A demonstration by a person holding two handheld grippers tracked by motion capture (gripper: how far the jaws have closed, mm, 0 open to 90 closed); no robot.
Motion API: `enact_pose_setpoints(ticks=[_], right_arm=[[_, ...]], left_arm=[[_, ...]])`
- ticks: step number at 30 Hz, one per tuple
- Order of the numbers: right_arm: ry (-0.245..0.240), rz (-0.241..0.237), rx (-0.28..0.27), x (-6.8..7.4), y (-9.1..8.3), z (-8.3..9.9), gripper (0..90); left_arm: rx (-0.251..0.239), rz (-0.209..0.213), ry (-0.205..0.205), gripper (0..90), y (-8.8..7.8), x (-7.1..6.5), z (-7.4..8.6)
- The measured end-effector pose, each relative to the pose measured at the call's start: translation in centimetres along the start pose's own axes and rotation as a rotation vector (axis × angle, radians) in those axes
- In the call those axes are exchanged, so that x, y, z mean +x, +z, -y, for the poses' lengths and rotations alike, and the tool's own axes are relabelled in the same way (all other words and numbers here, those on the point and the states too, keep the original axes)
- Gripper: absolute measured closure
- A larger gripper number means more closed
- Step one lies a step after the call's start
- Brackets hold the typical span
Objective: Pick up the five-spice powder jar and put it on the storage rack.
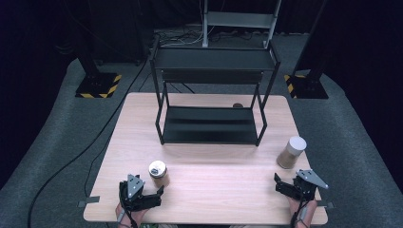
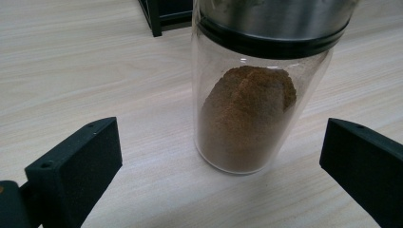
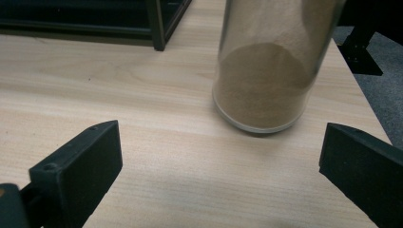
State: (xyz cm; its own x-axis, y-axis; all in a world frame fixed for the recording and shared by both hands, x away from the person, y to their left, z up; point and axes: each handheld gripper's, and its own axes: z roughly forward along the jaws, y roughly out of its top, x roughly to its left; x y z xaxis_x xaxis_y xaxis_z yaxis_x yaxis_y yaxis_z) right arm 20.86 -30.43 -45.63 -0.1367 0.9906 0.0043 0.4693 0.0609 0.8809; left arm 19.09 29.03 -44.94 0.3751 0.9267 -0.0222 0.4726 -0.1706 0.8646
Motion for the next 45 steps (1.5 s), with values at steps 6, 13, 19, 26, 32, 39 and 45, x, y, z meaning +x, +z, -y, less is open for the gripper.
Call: enact_pose_setpoints(ticks=[6,13,19,26,32,39,45], right_arm=[[-0.008,-0.004,0.003,0.0,0.0,0.0,0.0],[0.002,-0.019,0.004,-0.4,0.0,-0.1,0.0],[-0.003,-0.02,0.006,-0.3,0.0,-0.1,0.0],[0.001,-0.023,0.007,-0.4,0.0,-0.1,0.0],[-0.001,-0.023,0.007,-0.4,0.1,-0.1,0.0],[-0.004,-0.024,0.006,-0.4,0.0,-0.1,0.0],[-0.007,-0.025,0.004,-0.4,0.0,-0.1,0.0]], left_arm=[[0.003,0.007,0.007,0.0,0.2,0.0,-0.5],[0.022,0.017,0.027,0.0,0.6,0.0,-1.5],[0.021,0.022,0.036,0.0,1.2,0.0,-2.3],[0.011,0.031,0.046,0.0,1.7,0.0,-3.0],[0.017,0.043,0.047,0.0,2.2,0.0,-3.1],[0.024,0.06,0.044,0.0,2.9,0.2,-2.8],[0.025,0.066,0.038,3.6,3.2,0.4,-2.5]])
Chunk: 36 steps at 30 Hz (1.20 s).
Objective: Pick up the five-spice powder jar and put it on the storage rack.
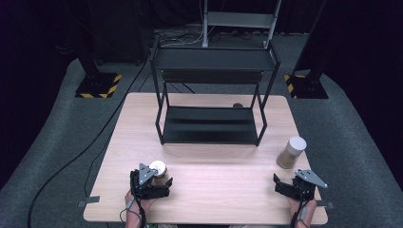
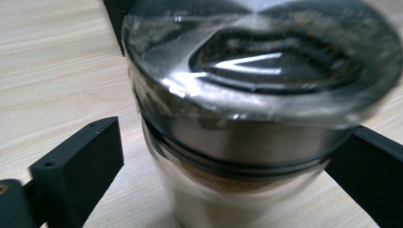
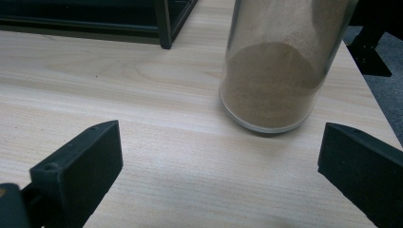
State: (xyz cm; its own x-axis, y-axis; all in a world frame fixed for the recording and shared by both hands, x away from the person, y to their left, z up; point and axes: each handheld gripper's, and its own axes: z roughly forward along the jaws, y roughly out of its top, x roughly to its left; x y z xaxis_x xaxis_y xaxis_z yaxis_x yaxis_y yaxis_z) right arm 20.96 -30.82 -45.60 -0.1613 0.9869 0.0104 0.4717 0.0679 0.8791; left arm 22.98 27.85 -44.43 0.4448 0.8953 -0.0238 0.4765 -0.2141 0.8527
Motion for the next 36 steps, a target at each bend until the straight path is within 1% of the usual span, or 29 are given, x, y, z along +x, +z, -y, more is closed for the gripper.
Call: enact_pose_setpoints(ticks=[1,2,4,10,17,27,36], right_arm=[[0.0,0.0,0.0,0.0,0.0,0.0,0.0],[-0.001,0.0,-0.001,0.0,0.0,0.0,0.0],[-0.002,0.001,-0.001,0.0,0.0,0.0,0.0],[-0.003,0.001,-0.002,0.0,0.0,0.0,0.0],[0.0,0.0,-0.003,0.0,0.0,0.1,0.2],[-0.001,0.0,-0.003,0.0,0.0,0.0,0.3],[0.0,-0.001,-0.002,0.0,0.0,0.0,0.3]], left_arm=[[0.003,0.005,-0.005,5.8,0.1,0.1,0.0],[0.002,-0.003,-0.005,7.4,0.1,0.0,0.2],[-0.002,0.003,-0.006,12.0,0.1,0.1,0.4],[-0.011,-0.001,-0.007,22.3,0.1,-0.1,0.8],[-0.019,-0.009,-0.009,30.4,0.2,-0.4,1.1],[-0.035,-0.011,-0.007,31.2,0.2,-0.5,1.5],[-0.021,-0.011,-0.001,31.4,0.2,-0.5,1.2]])
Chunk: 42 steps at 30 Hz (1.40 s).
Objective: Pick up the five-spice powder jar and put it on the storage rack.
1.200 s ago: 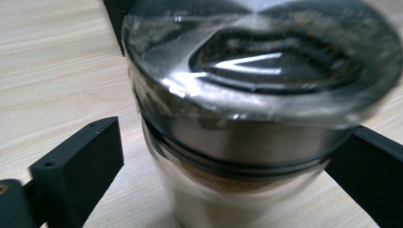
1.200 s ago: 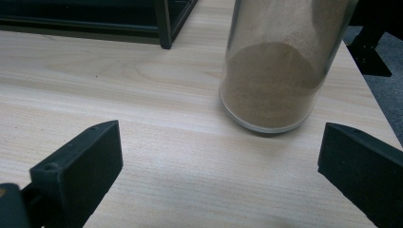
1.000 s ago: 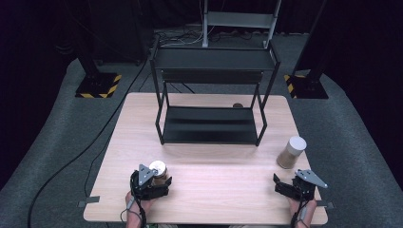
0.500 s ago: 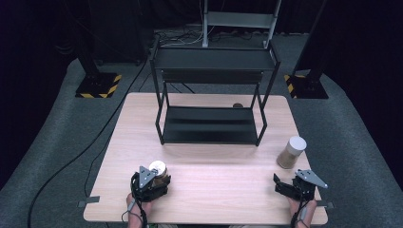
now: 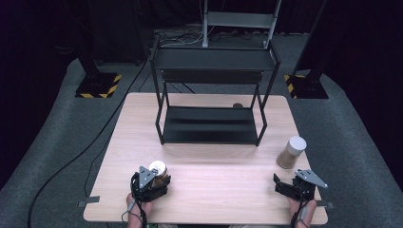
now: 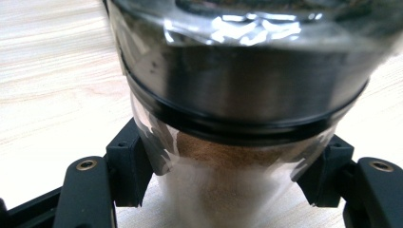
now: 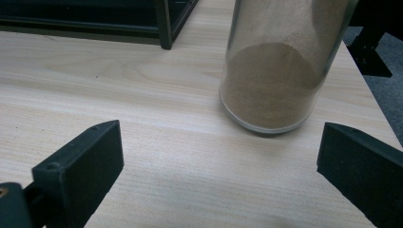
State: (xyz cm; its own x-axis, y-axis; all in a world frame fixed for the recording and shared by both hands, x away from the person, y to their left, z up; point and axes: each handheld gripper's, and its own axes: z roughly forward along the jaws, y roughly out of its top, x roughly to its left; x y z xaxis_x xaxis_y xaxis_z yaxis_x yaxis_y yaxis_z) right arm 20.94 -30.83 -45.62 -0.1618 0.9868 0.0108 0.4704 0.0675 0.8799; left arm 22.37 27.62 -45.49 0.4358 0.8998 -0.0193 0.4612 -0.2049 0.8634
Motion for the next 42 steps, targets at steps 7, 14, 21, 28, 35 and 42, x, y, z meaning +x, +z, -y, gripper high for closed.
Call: enact_pose_setpoints(ticks=[7,14,21,28,35,42], right_arm=[[-0.001,-0.001,0.001,0.0,0.0,0.0,0.3],[0.0,-0.002,0.001,0.0,0.0,0.0,0.3],[0.0,-0.002,0.001,0.0,0.0,0.0,0.3],[0.0,-0.002,0.001,0.0,0.0,0.0,0.3],[0.002,-0.002,0.001,-0.1,0.0,0.0,0.3],[0.004,-0.002,0.001,-0.1,0.0,0.0,0.3]], left_arm=[[0.016,0.007,0.016,31.4,0.0,-0.1,-0.6],[0.022,0.011,0.029,31.4,0.0,-0.3,-1.2],[0.024,0.016,0.044,31.4,0.0,-0.4,-1.8],[0.023,0.021,0.058,31.4,0.1,-0.4,-2.4],[0.023,0.026,0.07,31.4,0.3,-0.4,-3.0],[0.028,0.029,0.077,31.4,0.6,-0.3,-3.4]])
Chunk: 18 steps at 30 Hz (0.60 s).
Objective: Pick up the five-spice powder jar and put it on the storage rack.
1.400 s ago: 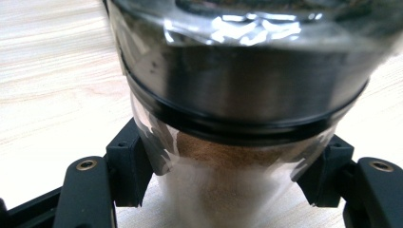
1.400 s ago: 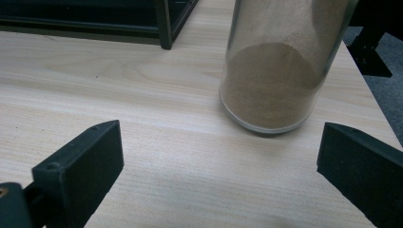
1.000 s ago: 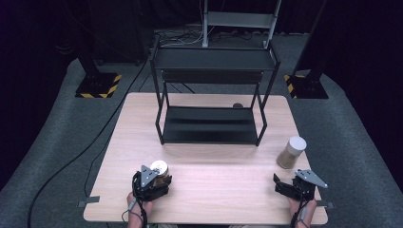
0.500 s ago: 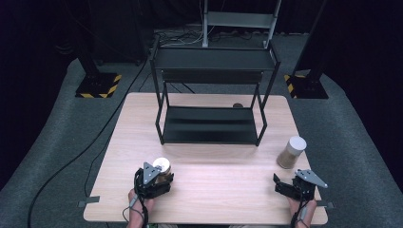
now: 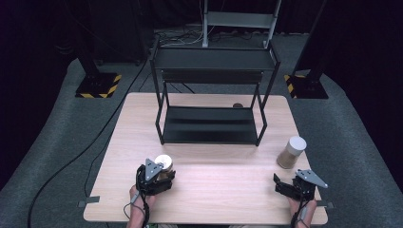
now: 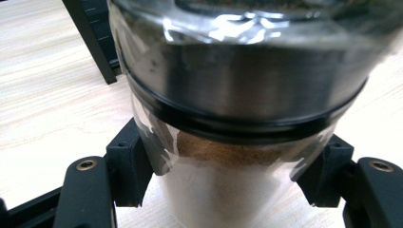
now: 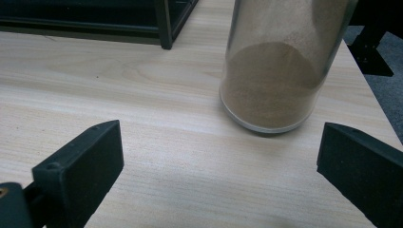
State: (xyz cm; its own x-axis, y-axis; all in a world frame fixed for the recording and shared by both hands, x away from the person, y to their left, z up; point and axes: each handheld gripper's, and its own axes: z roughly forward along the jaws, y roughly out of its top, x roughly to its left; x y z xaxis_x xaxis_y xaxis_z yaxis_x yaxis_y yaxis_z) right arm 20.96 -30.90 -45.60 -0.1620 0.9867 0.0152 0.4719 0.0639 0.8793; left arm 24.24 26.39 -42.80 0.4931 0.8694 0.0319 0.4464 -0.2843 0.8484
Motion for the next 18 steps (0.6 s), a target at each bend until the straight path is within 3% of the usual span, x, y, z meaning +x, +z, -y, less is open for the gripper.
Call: enact_pose_setpoints(ticks=[18], right_arm=[[0.0,0.0,0.001,0.0,0.0,0.0,0.5]], left_arm=[[0.005,0.017,0.015,31.4,1.0,0.4,-1.2]])
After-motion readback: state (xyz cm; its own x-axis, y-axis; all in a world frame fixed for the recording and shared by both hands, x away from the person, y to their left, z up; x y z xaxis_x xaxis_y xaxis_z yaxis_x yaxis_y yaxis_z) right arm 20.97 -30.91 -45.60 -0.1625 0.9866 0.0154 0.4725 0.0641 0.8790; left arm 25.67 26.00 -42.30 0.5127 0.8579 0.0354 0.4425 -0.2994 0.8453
